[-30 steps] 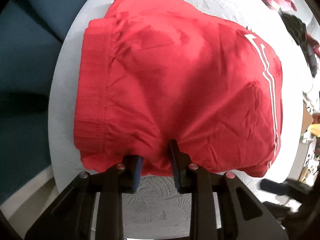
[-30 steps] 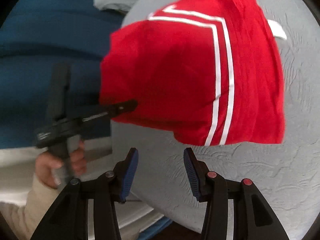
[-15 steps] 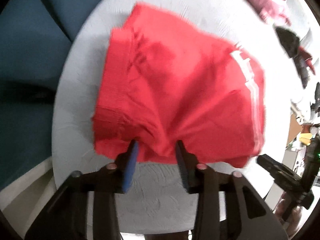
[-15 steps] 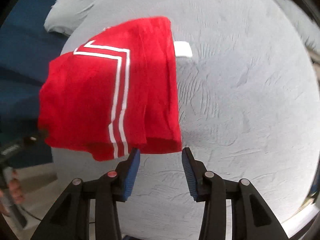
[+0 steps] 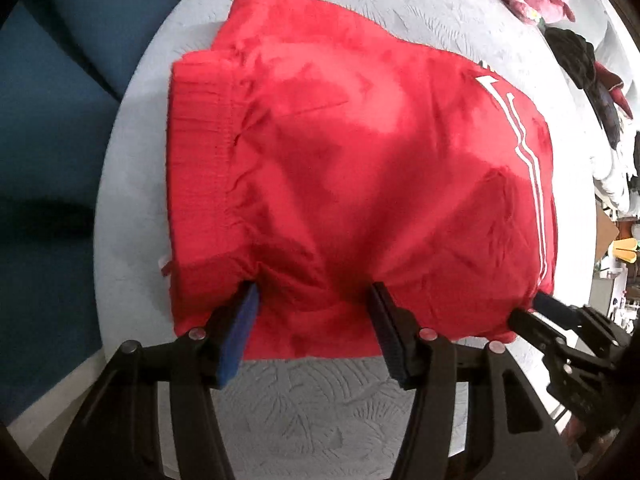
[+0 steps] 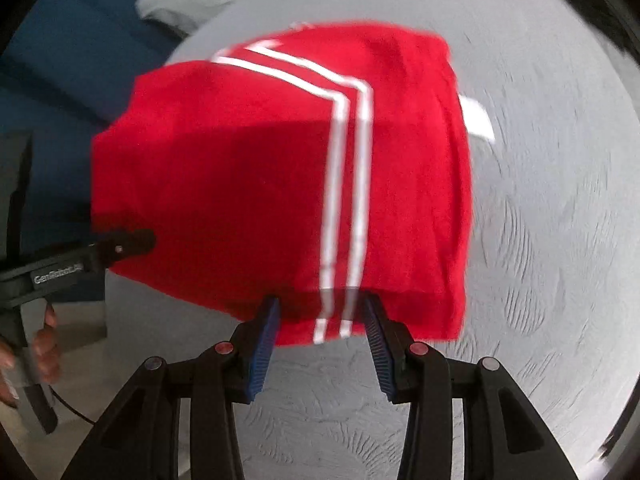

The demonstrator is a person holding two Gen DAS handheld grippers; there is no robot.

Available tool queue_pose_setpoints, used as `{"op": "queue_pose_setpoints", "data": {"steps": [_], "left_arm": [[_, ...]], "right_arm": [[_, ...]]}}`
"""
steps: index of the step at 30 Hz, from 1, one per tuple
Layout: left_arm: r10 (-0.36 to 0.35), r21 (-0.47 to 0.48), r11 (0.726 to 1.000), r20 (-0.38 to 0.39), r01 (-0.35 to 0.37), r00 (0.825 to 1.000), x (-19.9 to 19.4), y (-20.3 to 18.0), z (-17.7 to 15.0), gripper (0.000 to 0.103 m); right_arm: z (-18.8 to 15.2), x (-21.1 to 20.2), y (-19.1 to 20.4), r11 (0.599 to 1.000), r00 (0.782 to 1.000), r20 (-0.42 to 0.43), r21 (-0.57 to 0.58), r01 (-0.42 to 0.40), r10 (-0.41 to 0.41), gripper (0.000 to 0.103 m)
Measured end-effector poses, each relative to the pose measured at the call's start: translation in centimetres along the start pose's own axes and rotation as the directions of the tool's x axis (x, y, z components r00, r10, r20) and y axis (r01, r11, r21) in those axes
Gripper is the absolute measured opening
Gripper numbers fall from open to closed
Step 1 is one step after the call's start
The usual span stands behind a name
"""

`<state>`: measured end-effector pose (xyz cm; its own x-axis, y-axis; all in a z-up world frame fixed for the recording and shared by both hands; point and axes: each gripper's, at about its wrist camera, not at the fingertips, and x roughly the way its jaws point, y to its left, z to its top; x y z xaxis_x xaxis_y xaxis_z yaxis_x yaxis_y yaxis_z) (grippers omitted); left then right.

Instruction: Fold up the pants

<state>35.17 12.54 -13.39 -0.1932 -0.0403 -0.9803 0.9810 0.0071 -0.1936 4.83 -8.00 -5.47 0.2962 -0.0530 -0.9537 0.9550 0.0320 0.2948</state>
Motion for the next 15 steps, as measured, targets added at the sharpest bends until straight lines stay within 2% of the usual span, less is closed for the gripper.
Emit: {"op": "queue_pose_setpoints", "data": {"steps": [4,7,9,10,11,13,14,15], "left_arm": [[0.029,-0.003,1.000,0.008,-0.029,1.000,-1.7,-0.1,-1.0,0.053],[0.088,0.001,0.996,0.069,-0.088,0.994,-4.4,-1.2,-2.6,0.054],[0.133,0.026,0.990,0.079,-0.135,0.988,-5.9,-2.7,-4.0,0.066],[0.150,0.033,0.988,0.083,-0.153,0.985,-6.3,-3.3,-4.4,0.076],[0.170,0.043,0.984,0.096,-0.175,0.981,-6.5,-4.4,-1.2,0.077],[0.188,0.047,0.980,0.117,-0.194,0.975,-5.6,-6.6,4.6,0.077],[0.188,0.037,0.980,0.118,-0.194,0.975,-5.9,-7.7,4.2,0.077],[0.183,0.022,0.982,0.117,-0.187,0.976,-5.1,-7.5,5.2,0.077]], "right_arm": [[-0.6,-2.5,-0.4,1.000,0.998,0.054,0.012,0.019,-0.019,0.040],[-1.3,-4.5,0.0,0.998,0.997,0.060,-0.022,0.052,-0.050,0.043],[-1.9,-5.3,0.4,0.996,0.997,0.034,-0.043,0.075,-0.073,0.053],[-2.1,-5.7,0.5,0.996,0.997,0.034,-0.051,0.076,-0.075,0.061],[-2.4,-6.1,0.7,0.995,0.996,0.033,-0.060,0.081,-0.079,0.065],[-2.7,-6.7,1.0,0.993,0.996,0.024,-0.080,0.090,-0.088,0.066],[-2.9,-6.9,1.1,0.992,0.996,0.018,-0.082,0.093,-0.091,0.068],[-3.0,-7.2,1.3,0.992,0.996,0.006,-0.086,0.092,-0.092,0.069]]}}
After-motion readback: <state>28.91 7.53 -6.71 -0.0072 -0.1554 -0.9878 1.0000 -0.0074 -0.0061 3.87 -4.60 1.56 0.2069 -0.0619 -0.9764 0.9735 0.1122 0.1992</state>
